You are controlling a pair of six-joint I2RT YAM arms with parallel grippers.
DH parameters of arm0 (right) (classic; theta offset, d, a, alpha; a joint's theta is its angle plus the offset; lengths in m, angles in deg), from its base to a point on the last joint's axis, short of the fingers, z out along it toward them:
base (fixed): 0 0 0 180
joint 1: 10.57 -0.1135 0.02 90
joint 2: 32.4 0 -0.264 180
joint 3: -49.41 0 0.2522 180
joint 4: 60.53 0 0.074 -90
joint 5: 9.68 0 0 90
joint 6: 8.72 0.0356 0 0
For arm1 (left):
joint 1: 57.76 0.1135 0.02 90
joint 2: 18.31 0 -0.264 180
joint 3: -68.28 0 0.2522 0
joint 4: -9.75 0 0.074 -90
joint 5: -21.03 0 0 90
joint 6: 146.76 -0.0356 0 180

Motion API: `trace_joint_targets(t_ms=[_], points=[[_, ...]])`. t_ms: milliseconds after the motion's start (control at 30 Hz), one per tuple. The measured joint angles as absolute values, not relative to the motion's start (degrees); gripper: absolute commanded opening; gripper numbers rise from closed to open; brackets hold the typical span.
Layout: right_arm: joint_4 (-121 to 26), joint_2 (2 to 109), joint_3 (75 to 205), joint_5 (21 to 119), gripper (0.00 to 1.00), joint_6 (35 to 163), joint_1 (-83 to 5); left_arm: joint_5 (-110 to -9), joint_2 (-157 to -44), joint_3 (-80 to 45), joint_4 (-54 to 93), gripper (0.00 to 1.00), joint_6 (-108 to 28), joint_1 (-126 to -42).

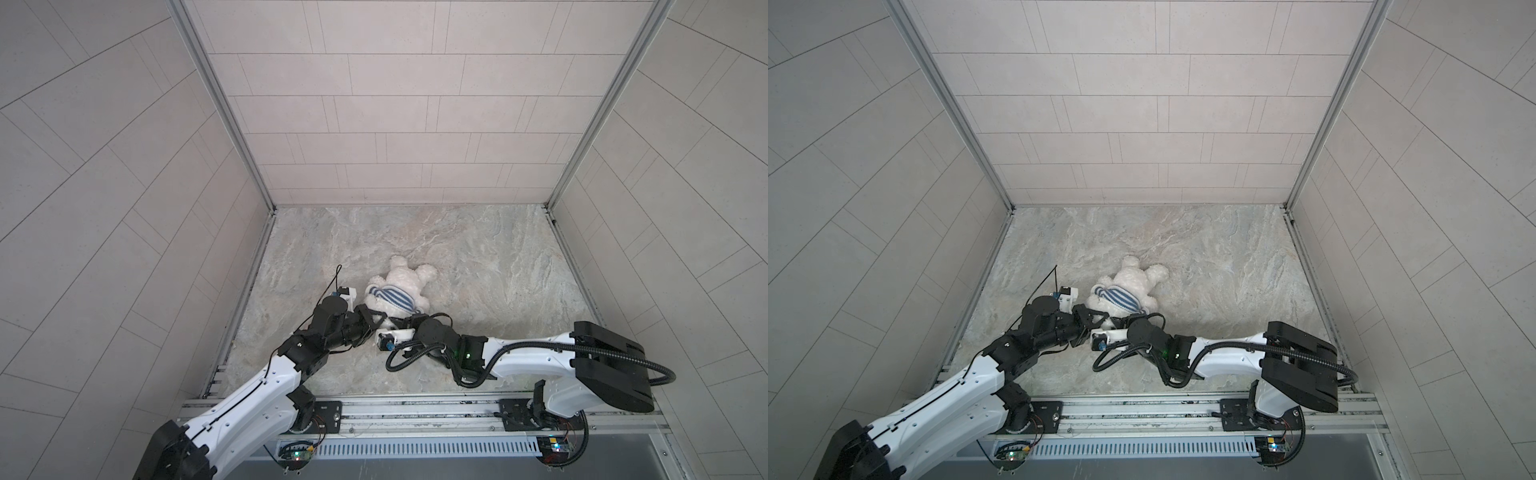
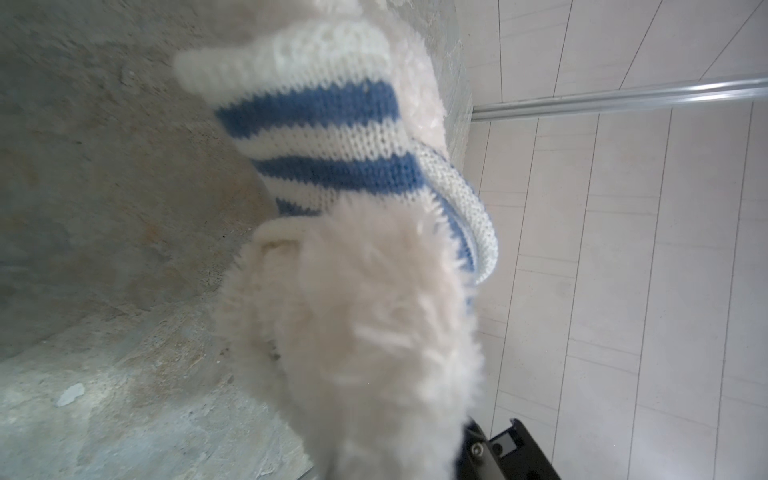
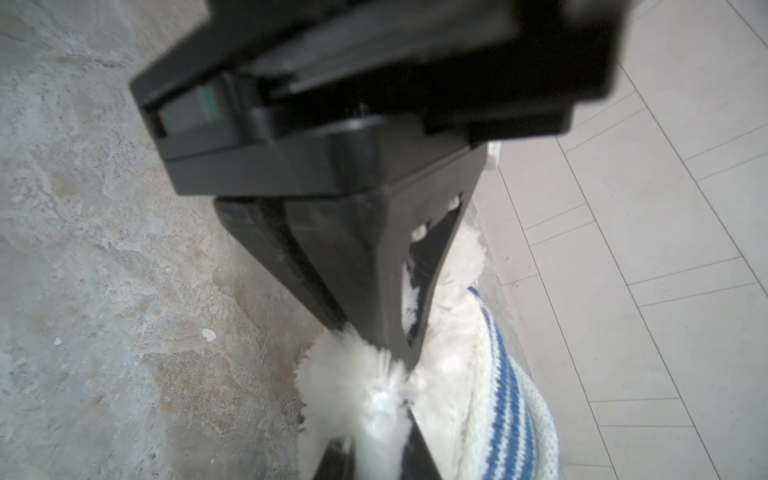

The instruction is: Dress the teddy bear

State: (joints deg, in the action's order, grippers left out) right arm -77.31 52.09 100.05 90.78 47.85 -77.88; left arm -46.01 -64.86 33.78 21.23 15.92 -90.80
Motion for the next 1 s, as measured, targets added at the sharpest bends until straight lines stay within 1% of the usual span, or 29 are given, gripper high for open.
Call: trace_joint_targets(t_ms=[67, 100, 167, 233, 400, 533, 700, 900, 1000], points=[[-77.57, 50.89, 99.37, 89.01, 0.46, 49.95, -78.25, -46.21, -65.05, 33.48, 21.27, 0.00, 14.70, -90.78], [-76.98, 49.95, 99.27, 87.96, 0.48, 51.09, -78.49, -46.34, -65.18, 33.30, 21.32, 0.00, 13.54, -90.78], [-74.73, 47.28, 99.27, 85.51, 0.50, 53.84, -78.71, -46.27, -65.79, 33.15, 21.38, 0.00, 10.53, -90.47], [-71.15, 43.87, 99.72, 81.82, 0.50, 58.48, -78.08, -45.86, -67.26, 33.15, 21.38, 0.00, 6.13, -89.66], [-65.20, 35.74, 101.95, 70.28, 0.51, 78.21, -68.46, -44.48, -69.23, 33.15, 21.60, 0.00, -6.09, -89.01], [-58.08, 32.36, 103.68, 66.96, 0.51, 91.20, -61.56, -43.36, -69.27, 33.09, 22.85, 0.00, -13.67, -89.01], [-50.47, 35.83, 108.21, 63.20, 0.50, 99.94, -53.18, -43.36, -68.59, 32.45, 26.78, 0.00, -20.77, -89.01], [-48.13, 43.79, 110.35, 54.76, 0.48, 100.16, -52.29, -43.39, -68.59, 32.25, 28.51, 0.00, -23.75, -89.01], [-47.83, 45.95, 110.98, 50.74, 0.45, 99.76, -52.31, -43.50, -68.42, 32.25, 28.97, 0.00, -24.31, -89.01]])
